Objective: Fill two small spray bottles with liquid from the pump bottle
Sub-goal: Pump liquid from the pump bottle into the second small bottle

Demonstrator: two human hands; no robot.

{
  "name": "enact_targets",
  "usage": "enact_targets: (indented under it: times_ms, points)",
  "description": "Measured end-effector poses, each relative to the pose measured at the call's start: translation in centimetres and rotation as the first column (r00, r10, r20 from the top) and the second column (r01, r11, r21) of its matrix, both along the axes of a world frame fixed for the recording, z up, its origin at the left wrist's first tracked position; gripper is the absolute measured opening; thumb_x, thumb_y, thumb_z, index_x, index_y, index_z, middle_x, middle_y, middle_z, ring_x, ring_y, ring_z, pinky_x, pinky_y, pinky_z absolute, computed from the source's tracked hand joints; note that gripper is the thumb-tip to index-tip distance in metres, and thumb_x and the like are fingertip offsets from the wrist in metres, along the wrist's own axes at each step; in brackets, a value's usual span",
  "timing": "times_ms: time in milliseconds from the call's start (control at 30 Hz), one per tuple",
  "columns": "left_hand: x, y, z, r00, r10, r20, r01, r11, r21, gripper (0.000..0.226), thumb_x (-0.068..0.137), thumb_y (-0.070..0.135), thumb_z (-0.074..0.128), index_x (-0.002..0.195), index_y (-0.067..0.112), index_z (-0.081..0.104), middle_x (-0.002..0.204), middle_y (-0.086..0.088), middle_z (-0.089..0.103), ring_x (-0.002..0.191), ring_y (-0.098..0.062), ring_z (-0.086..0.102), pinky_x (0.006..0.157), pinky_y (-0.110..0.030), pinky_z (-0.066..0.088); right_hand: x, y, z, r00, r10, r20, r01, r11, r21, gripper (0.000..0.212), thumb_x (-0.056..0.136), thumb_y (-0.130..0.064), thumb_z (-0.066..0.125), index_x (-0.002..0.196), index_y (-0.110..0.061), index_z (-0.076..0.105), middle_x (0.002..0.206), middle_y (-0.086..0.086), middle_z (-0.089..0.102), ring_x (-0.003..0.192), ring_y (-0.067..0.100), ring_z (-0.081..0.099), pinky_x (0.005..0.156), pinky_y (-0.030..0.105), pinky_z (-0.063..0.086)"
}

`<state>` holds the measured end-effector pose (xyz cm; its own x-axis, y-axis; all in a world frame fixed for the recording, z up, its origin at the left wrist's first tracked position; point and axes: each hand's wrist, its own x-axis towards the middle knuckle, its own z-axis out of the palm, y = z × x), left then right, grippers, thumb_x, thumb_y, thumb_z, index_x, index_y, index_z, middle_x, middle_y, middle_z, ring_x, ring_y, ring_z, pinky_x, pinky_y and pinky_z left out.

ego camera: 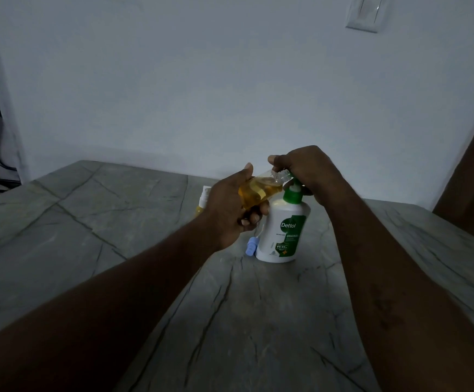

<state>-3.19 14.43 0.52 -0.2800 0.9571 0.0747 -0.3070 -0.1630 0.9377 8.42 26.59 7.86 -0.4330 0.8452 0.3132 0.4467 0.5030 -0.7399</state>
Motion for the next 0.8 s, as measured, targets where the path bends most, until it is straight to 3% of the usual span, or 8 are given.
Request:
enact_targets:
  times_ms: [167,333,467,700,800]
  points:
    - [-0.07,0.00,-0.09,1.000,0.013,0.000,-0.013,1.000,-0.001,0.053,0.100,0.057,0.046,0.101,0.008,0.067,0.067,-0.013,0.060,0.048,-0.017,0.044,0.043,-0.022,0.028,-0.14,0.17,-0.20,1.000,0.017,-0.027,-0.019,0.996,-0.082,0.025,0.085,-0.042,0.077,0.085,-0.017,0.078,0.093,0.006,0.076,0.087,0.025,0.070,0.078,0.039,0.059]
    - [-0.24,-0.21,-0.11,1.000,0.019,-0.009,-0.019,1.000,-0.024,0.053,0.101,0.055,0.045,0.105,0.007,0.066,0.064,-0.013,0.060,0.045,-0.016,0.044,0.040,-0.021,0.027,-0.23,0.09,-0.90,0.999,0.040,0.011,-0.038,0.990,-0.136,0.036,0.086,-0.040,0.077,0.107,-0.011,0.077,0.105,0.009,0.074,0.090,0.024,0.067,0.083,0.040,0.055]
    - [-0.16,-0.24,-0.10,0.999,0.033,-0.015,-0.034,0.999,-0.021,0.053,0.101,0.055,0.045,0.097,0.007,0.067,0.063,-0.013,0.060,0.045,-0.016,0.044,0.044,-0.023,0.025,-0.23,0.18,-1.03,0.999,0.037,0.004,-0.036,0.992,-0.123,0.040,0.085,-0.042,0.078,0.109,-0.010,0.076,0.107,0.008,0.073,0.092,0.024,0.067,0.086,0.041,0.055]
    - [-0.06,0.07,-0.04,1.000,-0.007,0.001,0.007,1.000,0.007,0.055,0.101,0.057,0.044,0.105,0.007,0.066,0.067,-0.013,0.060,0.046,-0.016,0.044,0.044,-0.024,0.025,-0.08,0.22,-0.15,1.000,0.008,-0.005,-0.008,1.000,0.028,0.033,0.087,-0.047,0.074,0.088,-0.015,0.079,0.089,0.005,0.075,0.083,0.024,0.072,0.072,0.038,0.061]
    - [-0.04,0.08,-0.05,1.000,-0.010,-0.003,0.011,1.000,0.005,0.055,0.101,0.057,0.044,0.105,0.007,0.066,0.067,-0.013,0.060,0.046,-0.016,0.043,0.045,-0.025,0.025,-0.15,0.28,-0.22,1.000,0.011,-0.023,-0.012,1.000,-0.020,0.027,0.087,-0.044,0.075,0.084,-0.018,0.079,0.088,0.002,0.075,0.084,0.022,0.071,0.068,0.034,0.057]
